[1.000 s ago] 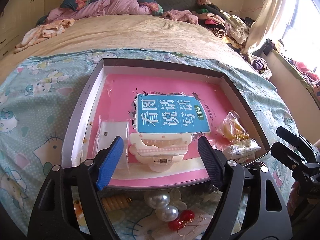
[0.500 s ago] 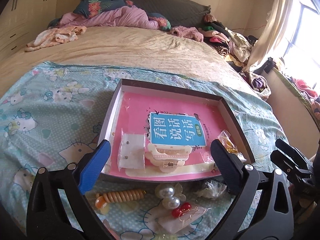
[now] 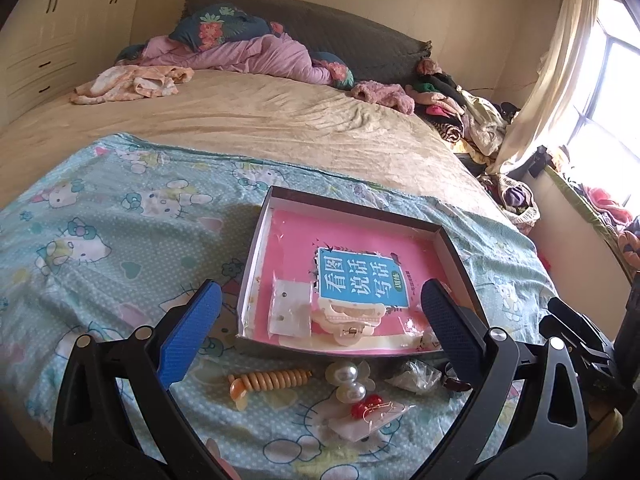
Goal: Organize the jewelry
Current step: 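Withdraw both open tools from the box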
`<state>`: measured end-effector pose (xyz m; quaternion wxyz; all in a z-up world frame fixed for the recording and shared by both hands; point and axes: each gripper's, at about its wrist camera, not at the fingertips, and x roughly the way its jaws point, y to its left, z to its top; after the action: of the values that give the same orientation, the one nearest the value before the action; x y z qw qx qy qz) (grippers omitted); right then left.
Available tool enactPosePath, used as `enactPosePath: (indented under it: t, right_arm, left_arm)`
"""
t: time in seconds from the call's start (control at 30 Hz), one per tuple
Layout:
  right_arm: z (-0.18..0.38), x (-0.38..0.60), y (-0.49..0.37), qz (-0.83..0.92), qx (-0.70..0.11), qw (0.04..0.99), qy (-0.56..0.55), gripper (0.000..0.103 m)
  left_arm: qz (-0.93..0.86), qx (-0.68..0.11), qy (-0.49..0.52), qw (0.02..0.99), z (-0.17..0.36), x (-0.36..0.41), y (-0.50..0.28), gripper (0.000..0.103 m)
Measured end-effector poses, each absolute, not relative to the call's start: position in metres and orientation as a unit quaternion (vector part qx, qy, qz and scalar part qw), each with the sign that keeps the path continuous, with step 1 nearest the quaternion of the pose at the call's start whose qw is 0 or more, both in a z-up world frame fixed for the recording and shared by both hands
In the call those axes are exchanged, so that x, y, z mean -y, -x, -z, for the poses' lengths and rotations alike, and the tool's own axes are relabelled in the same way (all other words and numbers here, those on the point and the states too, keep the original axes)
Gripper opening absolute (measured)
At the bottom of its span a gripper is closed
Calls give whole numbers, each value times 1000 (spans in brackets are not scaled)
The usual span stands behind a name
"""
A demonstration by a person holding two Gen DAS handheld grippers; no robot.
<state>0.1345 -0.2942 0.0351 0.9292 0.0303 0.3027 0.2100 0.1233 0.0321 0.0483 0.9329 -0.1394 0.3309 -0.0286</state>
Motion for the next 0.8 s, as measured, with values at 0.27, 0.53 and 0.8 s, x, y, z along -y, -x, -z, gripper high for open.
enactPosePath:
  t: [0.27, 0.53, 0.8]
  right_arm:
    - [-39, 290, -121, -221, -303, 927, -23, 96]
    - [-39, 284, -107, -234, -307, 922, -13, 96]
    - [-31, 282, -96, -242, -320, 916, -7, 96]
  left_arm:
    - [29, -327, 137, 935, -53, -34, -107, 93]
    - [30, -330, 130, 935, -53, -33, -92, 93]
    - [35, -337, 120, 933, -50, -27, -81, 93]
